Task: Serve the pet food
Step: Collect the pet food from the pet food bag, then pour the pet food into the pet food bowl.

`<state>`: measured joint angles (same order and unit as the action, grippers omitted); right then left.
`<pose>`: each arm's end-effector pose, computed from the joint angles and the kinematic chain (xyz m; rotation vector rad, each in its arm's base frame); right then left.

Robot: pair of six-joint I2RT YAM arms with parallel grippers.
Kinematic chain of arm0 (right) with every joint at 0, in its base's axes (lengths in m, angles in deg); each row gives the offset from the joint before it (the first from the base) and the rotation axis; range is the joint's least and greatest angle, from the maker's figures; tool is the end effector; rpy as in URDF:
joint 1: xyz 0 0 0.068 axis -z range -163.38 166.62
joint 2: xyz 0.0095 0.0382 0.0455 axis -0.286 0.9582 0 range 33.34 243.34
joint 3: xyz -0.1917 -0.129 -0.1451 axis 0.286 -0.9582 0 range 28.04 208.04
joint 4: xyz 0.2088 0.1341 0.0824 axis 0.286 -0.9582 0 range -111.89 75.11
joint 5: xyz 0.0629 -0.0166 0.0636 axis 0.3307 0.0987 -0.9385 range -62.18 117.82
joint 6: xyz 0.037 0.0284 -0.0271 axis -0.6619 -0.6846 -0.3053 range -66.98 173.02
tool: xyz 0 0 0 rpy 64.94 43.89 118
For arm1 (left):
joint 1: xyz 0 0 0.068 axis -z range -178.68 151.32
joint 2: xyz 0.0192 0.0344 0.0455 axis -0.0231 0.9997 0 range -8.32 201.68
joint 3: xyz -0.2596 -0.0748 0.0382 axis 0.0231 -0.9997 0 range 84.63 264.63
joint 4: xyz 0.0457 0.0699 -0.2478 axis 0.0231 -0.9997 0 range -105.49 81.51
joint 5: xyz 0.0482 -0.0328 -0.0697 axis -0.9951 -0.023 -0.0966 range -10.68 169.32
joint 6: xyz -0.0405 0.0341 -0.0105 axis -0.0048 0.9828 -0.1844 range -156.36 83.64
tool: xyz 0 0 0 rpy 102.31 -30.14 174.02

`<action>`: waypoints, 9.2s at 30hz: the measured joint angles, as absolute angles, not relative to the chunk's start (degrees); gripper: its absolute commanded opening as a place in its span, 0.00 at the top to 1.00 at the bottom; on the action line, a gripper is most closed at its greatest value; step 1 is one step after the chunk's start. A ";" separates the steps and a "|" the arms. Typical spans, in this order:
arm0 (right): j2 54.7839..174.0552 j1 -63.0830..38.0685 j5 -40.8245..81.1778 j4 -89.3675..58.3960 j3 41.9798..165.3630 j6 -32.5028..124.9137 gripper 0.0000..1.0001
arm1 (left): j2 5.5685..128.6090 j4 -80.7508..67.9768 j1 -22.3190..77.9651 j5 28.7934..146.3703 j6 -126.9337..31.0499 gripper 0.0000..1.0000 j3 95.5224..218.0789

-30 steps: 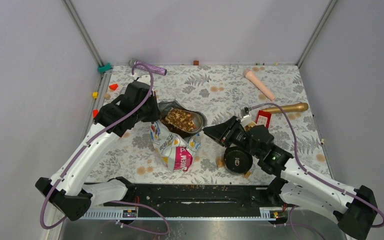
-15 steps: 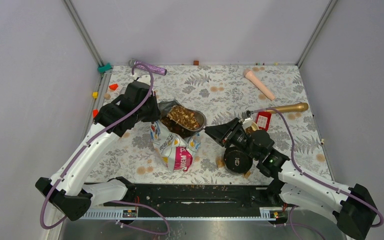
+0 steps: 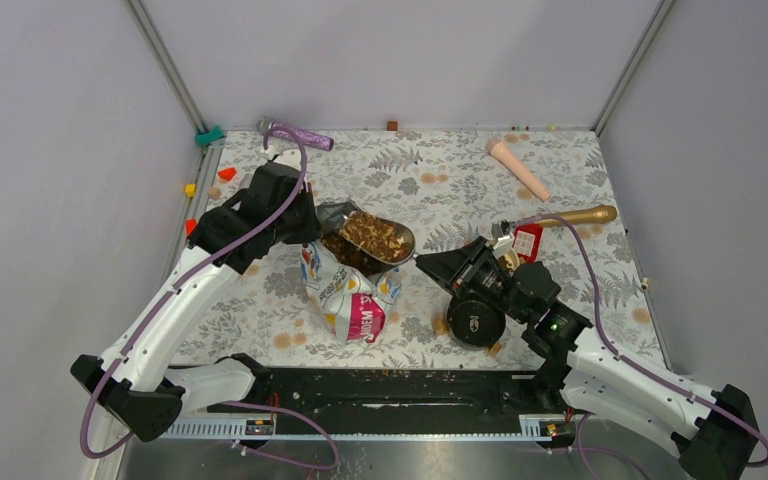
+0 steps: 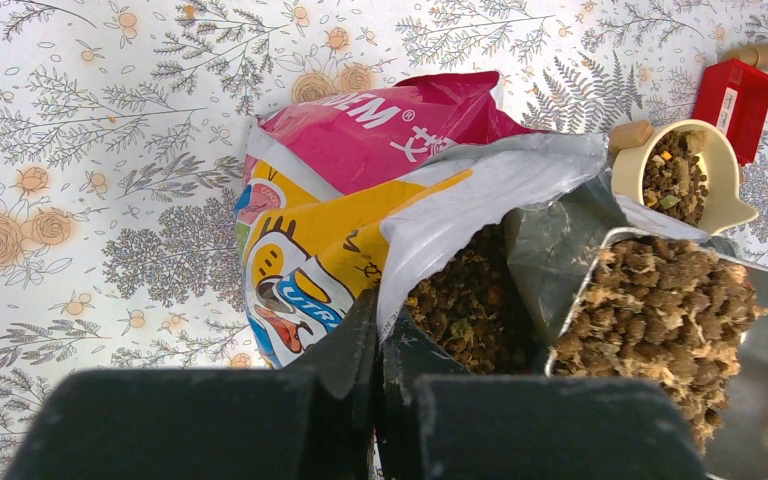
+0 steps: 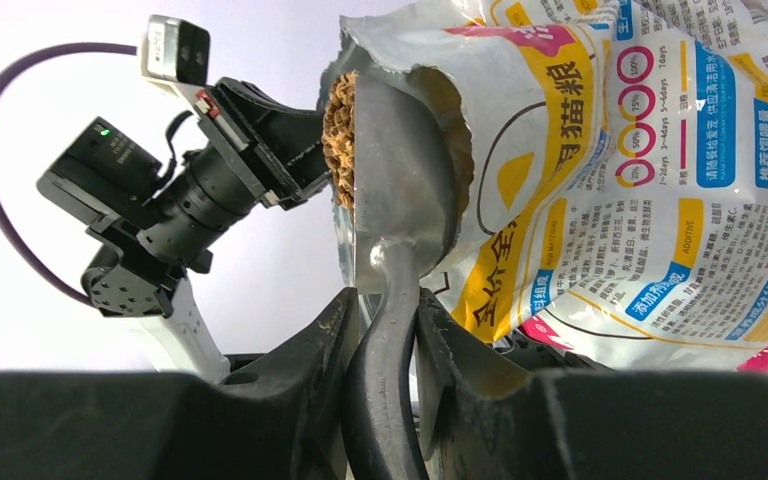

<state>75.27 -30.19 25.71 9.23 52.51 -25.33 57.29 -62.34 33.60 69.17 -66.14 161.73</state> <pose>0.1252 0.1353 0.2865 0.4372 1.6804 1.7460 0.1891 -0.1119 0.3881 -0.0404 2.3211 -0.3512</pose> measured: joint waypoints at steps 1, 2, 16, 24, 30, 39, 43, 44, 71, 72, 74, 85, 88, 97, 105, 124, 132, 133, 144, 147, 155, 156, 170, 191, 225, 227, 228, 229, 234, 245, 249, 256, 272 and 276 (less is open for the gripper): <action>75.38 -30.19 25.34 8.51 52.86 -24.95 1.00 | 57.29 -62.34 33.60 69.17 -66.14 1.00 161.73; 75.69 -30.19 25.05 8.25 53.03 -24.85 1.00 | 57.29 -62.34 33.60 69.17 -66.14 1.00 161.73; 74.05 -30.19 24.16 9.36 52.42 -25.48 1.00 | 57.29 -62.34 33.60 69.17 -66.14 1.00 161.73; 70.35 -30.19 24.24 8.51 52.42 -25.39 1.00 | 57.29 -62.34 33.60 69.17 -66.16 1.00 161.73; 67.69 -30.19 24.35 5.56 52.44 -24.95 1.00 | 57.29 -62.34 33.60 69.17 -66.14 1.00 161.73; 61.15 -30.19 26.34 -0.89 52.51 -24.17 1.00 | 57.29 -62.34 33.60 69.17 -66.16 1.00 161.73; 60.71 -30.19 27.28 -0.85 52.48 -24.21 1.00 | 57.31 -62.34 33.60 69.19 -66.14 1.00 161.73; 61.33 -30.19 27.28 0.29 52.44 -24.45 1.00 | 57.31 -62.34 33.60 69.19 -66.14 1.00 161.73; 74.40 -30.25 26.82 23.61 47.76 -29.63 1.00 | 57.42 -62.18 33.60 69.08 -66.14 1.00 161.73; 75.23 -30.25 26.52 24.33 47.65 -30.11 1.00 | 57.42 -62.18 33.60 69.06 -66.14 1.00 161.73; 75.32 -30.25 26.36 24.51 47.52 -30.42 1.00 | 57.44 -62.18 33.60 69.08 -66.14 1.00 161.73; 62.97 -30.25 26.71 10.93 48.11 -27.73 1.00 | 57.42 -62.18 33.60 69.08 -66.16 1.00 161.73; 58.22 -30.25 26.93 2.61 49.16 -26.55 1.00 | 57.57 -62.09 33.60 69.12 -66.16 1.00 161.73; 38.27 -30.30 33.71 -24.82 55.22 -22.81 1.00 | 57.92 -61.70 33.60 69.21 -66.16 1.00 161.73; 34.16 -30.30 39.02 -46.07 61.29 -21.37 1.00 | 58.31 -61.46 33.57 69.21 -66.16 1.00 161.73; 34.01 -30.30 48.66 -79.86 71.13 -22.46 1.00 | 58.66 -61.20 33.55 69.23 -66.16 1.00 161.73; 33.94 -30.30 49.27 -87.31 71.30 -24.19 1.00 | 58.99 -60.96 33.55 69.23 -66.16 1.00 161.73; 33.94 -30.30 49.27 -87.95 71.30 -24.28 1.00 | 59.01 -60.94 33.55 69.26 -66.16 1.00 161.73; 33.94 -30.30 47.15 -89.37 69.51 -24.32 1.00 | 59.01 -60.96 33.55 69.26 -66.16 1.00 161.73; 33.92 -30.30 46.45 -89.19 69.16 -24.15 1.00 | 59.01 -60.96 33.55 69.23 -66.16 1.00 161.73; 34.51 -30.30 45.58 -89.13 68.77 -23.38 1.00 | 59.01 -60.96 33.55 69.23 -66.16 1.00 161.73; 35.21 -30.30 45.38 -89.11 68.77 -22.92 1.00 | 59.01 -60.96 33.55 69.23 -66.16 1.00 161.73; 47.47 -30.30 44.44 -86.68 70.39 -16.10 1.00 | 59.01 -60.96 33.55 69.23 -66.16 1.00 161.73; 53.83 -30.30 44.29 -86.77 74.14 -9.85 1.00 | 59.01 -60.96 33.55 69.23 -66.14 1.00 161.73; 58.20 -30.30 43.39 -81.35 73.45 -7.84 1.00 | 59.01 -60.96 33.55 69.23 -66.14 1.00 161.73; 58.20 -30.30 43.54 -82.02 73.45 -7.84 1.00 | 59.01 -60.96 33.55 69.23 -66.14 1.00 161.73; 58.20 -30.30 43.67 -82.31 73.47 -7.84 1.00 | 59.01 -60.96 33.55 69.23 -66.14 1.00 161.73; 58.20 -30.30 43.83 -82.70 73.51 -7.82 1.00 | 59.01 -60.96 33.55 69.23 -66.14 1.00 161.73; 58.20 -30.30 44.55 -84.41 74.36 -7.71 1.00 | 59.01 -60.96 33.55 69.23 -66.14 1.00 161.73; 58.20 -30.30 45.49 -87.23 76.40 -6.99 1.00 | 59.01 -60.96 33.55 69.21 -66.14 1.00 161.73; 58.35 -30.30 46.43 -88.89 77.88 -6.53 1.00 | 59.01 -60.96 33.55 69.21 -66.14 1.00 161.73; 59.60 -30.30 46.87 -89.67 78.78 -5.52 1.00 | 59.01 -60.96 33.55 69.21 -66.14 1.00 161.73; 64.32 -30.30 44.42 -87.18 79.04 -0.37 1.00 | 59.01 -60.96 33.55 69.19 -66.14 1.00 161.73; 66.22 -30.30 43.15 -85.61 79.65 0.88 1.00 | 59.01 -60.98 33.55 69.19 -66.14 1.00 161.73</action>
<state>66.22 -30.30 43.15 -85.61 79.65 0.88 59.01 -60.98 33.55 69.19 -66.14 161.73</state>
